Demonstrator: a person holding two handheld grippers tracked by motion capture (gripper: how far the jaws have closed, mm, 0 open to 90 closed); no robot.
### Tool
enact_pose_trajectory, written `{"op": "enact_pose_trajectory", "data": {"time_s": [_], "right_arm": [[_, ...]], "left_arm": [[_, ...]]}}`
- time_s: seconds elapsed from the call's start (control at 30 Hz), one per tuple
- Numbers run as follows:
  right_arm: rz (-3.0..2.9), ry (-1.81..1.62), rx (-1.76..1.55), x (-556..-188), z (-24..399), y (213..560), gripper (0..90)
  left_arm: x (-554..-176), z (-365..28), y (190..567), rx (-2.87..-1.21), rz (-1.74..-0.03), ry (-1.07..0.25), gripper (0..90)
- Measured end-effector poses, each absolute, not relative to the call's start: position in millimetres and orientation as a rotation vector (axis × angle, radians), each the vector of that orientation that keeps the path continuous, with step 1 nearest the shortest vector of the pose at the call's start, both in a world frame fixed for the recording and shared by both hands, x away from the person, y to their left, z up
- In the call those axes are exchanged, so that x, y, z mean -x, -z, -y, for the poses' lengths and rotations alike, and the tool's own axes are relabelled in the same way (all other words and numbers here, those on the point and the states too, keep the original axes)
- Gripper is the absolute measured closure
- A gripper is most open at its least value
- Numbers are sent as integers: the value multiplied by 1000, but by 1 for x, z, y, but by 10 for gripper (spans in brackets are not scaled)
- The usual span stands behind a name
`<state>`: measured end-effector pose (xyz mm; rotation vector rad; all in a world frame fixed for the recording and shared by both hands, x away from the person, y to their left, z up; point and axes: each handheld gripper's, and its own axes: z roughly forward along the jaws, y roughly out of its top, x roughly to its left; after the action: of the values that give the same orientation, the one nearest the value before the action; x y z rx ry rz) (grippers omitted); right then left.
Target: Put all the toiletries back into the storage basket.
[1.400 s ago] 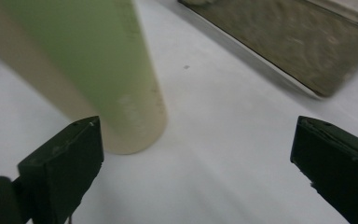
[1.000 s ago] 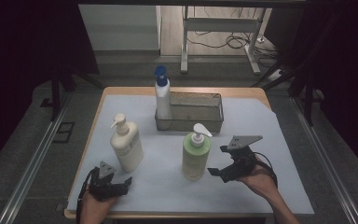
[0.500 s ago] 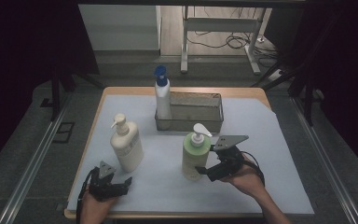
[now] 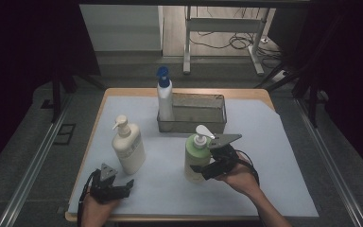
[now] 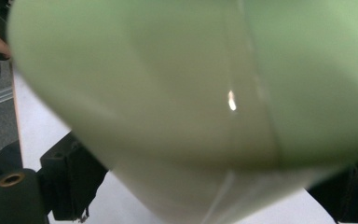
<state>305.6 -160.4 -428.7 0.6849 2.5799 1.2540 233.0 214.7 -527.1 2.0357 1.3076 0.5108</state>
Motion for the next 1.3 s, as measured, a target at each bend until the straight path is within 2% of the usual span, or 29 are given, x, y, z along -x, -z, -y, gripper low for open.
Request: {"op": "enact_pose_trajectory", "data": {"time_s": [0.7,1.3], "right_arm": [[-2530,-1190,-752,-306,155,426,114],[-2472,-1189,-823,-327,156,395,115]], "left_arm": [[-233,-215,527,-2037,-1308,-510,121],[-233,-215,527,-2037,-1308,-510,121]]}}
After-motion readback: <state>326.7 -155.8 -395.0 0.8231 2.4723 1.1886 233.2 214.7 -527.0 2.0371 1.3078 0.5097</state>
